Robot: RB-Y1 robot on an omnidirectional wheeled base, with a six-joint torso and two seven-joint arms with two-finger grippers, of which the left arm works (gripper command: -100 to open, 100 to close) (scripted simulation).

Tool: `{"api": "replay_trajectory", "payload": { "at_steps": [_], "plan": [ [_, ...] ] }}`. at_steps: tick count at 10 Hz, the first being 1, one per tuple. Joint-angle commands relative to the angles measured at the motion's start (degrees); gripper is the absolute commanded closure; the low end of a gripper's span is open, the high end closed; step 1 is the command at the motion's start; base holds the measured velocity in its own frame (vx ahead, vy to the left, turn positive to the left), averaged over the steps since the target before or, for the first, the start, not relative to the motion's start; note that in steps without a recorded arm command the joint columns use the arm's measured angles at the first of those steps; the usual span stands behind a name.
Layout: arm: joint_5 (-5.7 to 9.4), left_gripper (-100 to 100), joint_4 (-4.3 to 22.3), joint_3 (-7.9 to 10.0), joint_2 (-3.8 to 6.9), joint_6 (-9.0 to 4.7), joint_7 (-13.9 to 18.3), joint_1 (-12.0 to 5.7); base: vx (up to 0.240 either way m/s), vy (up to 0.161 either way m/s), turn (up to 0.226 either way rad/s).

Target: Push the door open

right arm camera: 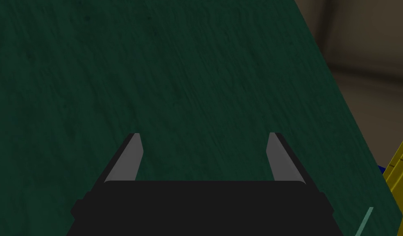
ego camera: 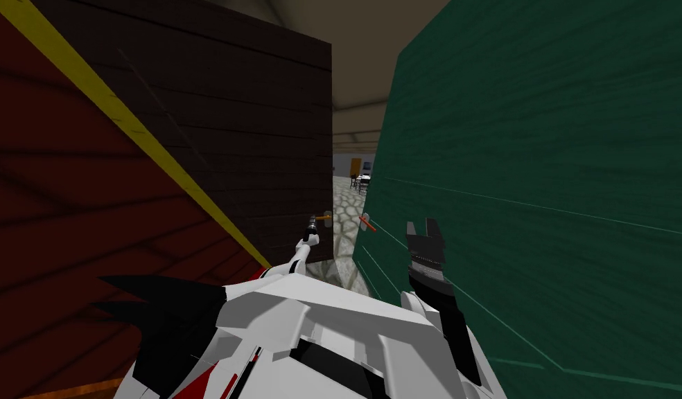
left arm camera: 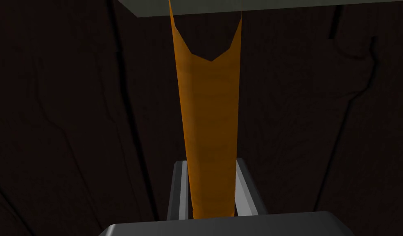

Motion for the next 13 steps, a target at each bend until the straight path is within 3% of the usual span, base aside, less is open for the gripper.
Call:
{"api": "replay_trajectory", "payload": {
  "at_steps": [1, 3, 4, 7, 9, 11, 13],
  "plan": [
    [0.14, 100, -1.9, 0.81, 0.6, 0.06, -0.3, 0.99, -0.095, 0.123, -0.037],
    [0.63, 100, -2.1, 2.61, 1.41, -0.67, -1.3, 0.63, -0.073, 0.171, -0.037],
    [1.2, -100, -1.7, 2.75, 2.01, -0.76, -2.1, 0.61, -0.133, 0.009, -0.256],
    [2.96, -100, 0.4, 5.23, 2.4, -2.14, -5.3, -1.17, -0.189, -0.182, -0.229],
    [4.17, -100, 1.9, 6.94, 1.17, -3.09, -7.5, -2.4, -0.173, -0.172, -0.223],
    [5.08, -100, 3.0, 8.21, -0.75, -3.8, -9.1, -3.32, -0.139, -0.16, -0.205],
    [4.94, -100, 2.0, 7.97, -1.01, -3.37, -8.9, -2.75, -0.055, -0.041, -0.01]
  ]
}}
